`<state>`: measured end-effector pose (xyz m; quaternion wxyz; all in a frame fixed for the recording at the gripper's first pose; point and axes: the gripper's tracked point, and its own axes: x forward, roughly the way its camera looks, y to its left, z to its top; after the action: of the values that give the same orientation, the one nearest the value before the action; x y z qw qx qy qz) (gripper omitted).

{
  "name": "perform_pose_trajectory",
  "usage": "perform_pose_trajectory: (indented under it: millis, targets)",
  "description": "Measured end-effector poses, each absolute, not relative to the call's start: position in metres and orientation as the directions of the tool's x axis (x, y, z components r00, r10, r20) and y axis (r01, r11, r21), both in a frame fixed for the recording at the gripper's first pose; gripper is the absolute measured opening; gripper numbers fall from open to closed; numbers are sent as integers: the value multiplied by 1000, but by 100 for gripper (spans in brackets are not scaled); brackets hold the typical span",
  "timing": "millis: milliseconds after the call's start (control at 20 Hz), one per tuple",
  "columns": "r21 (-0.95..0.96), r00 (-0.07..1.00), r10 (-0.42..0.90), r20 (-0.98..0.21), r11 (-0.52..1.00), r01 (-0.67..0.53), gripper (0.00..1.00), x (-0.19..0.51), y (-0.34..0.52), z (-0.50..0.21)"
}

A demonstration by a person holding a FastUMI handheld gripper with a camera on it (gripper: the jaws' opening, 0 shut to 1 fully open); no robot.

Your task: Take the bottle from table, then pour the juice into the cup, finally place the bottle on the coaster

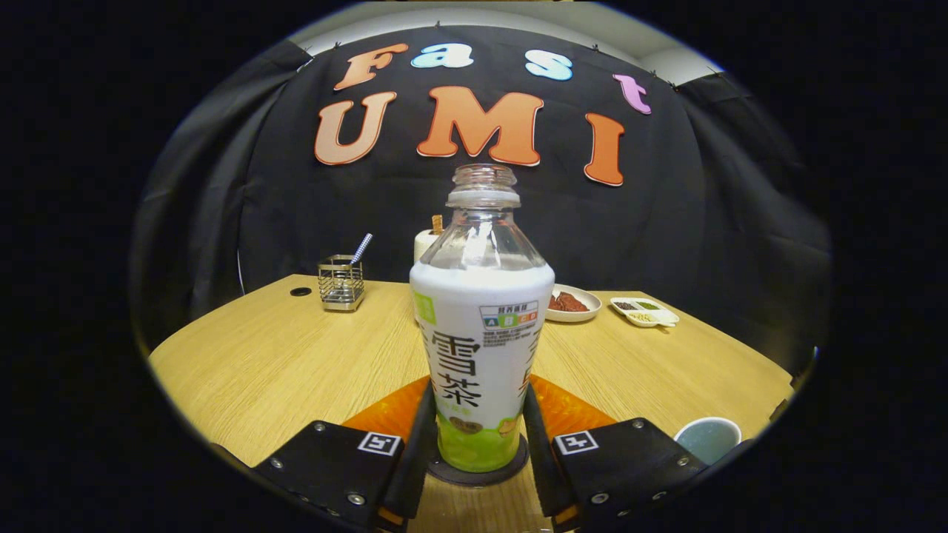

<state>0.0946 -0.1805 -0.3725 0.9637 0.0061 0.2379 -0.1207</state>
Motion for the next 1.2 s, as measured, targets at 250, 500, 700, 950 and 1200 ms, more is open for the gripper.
perform_pose_trajectory:
  millis: [250, 500, 700, 950, 1200]
  targets:
    - [-9, 866, -226, -447, 969, 248, 68, 91, -181, -370]
    - [29, 891, -232, -390, 964, 264, 96, 84, -175, -338]
    - [38, 902, -252, -350, 959, 282, 97, 68, -168, -299]
    - [-1, 925, -243, -290, 967, 254, 97, 57, -143, -230]
    - [-22, 947, -213, -240, 977, 214, 97, 43, -109, -157]
